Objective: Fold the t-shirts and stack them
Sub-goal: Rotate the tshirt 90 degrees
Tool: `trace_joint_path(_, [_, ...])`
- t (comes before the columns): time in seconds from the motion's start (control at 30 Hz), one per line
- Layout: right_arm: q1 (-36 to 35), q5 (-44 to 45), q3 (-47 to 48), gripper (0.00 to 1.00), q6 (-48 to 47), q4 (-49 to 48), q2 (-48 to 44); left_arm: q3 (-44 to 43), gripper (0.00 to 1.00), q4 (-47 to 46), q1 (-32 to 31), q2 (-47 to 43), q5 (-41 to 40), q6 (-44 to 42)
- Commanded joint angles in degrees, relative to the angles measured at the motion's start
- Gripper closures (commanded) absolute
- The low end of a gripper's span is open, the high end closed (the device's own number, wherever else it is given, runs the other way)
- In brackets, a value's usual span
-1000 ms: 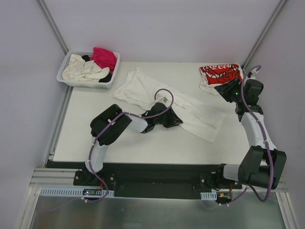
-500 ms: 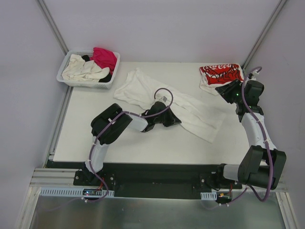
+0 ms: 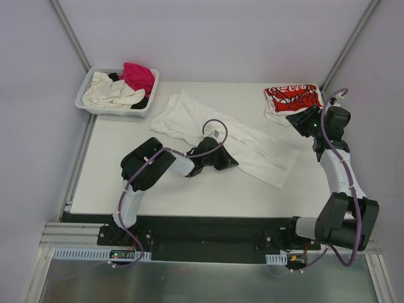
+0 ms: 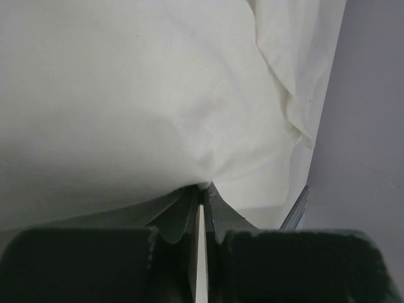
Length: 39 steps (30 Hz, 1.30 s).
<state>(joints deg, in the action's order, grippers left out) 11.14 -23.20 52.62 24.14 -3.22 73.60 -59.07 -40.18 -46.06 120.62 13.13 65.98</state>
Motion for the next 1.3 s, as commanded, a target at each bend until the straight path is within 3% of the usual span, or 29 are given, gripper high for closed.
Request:
trace_joint_path(0.0, [0.82,-0.18,-0.06,0.68,0.73,-2.49,-1.36,3.42,1.00,-2.35,0.36,-3.72,-1.26,1.69])
trace_joint_path(0.47, [0.99,0.00,-0.24,0.68,0.99,-2.66,-1.10,17.22,1.00,-0.52,0.80,-17.42,-6.79,2.58])
trace_joint_path(0.8, [0.99,-1.41,0.03,0.68,2.22,-4.07,-0.31,36.28,1.00,10.72,1.15,-42.09,-14.43,2.05])
trace_joint_path(1.27, [-0.32,-2.55,-0.06,0.67,4.78,-8.03,2.50,48.25,1.00,26.46,1.06,-65.24,-24.19,6.44])
